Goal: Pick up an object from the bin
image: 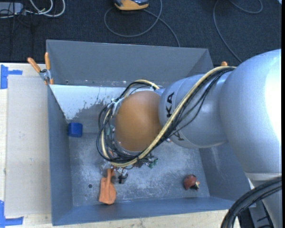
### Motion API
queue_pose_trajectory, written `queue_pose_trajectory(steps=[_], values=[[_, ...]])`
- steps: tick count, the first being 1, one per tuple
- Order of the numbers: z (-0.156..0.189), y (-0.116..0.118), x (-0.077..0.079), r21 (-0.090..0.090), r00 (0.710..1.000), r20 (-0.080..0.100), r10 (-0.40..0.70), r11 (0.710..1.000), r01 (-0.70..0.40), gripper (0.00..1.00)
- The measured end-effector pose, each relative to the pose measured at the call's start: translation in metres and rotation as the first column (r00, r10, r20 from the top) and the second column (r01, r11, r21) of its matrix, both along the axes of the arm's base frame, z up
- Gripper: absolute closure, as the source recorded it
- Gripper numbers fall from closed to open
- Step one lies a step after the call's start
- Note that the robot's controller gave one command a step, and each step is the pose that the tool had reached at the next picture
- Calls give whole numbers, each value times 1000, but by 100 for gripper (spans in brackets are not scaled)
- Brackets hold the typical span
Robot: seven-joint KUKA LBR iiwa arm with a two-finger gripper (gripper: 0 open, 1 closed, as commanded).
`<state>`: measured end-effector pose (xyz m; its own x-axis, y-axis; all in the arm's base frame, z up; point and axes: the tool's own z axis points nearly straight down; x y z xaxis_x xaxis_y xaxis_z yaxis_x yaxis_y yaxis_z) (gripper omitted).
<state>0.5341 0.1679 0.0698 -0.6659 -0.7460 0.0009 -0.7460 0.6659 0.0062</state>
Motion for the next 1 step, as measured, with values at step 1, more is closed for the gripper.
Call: queue_pose_trajectory(steps=[1], values=[[0, 2, 0, 1, 1000, 0, -1, 1000, 1, 100]])
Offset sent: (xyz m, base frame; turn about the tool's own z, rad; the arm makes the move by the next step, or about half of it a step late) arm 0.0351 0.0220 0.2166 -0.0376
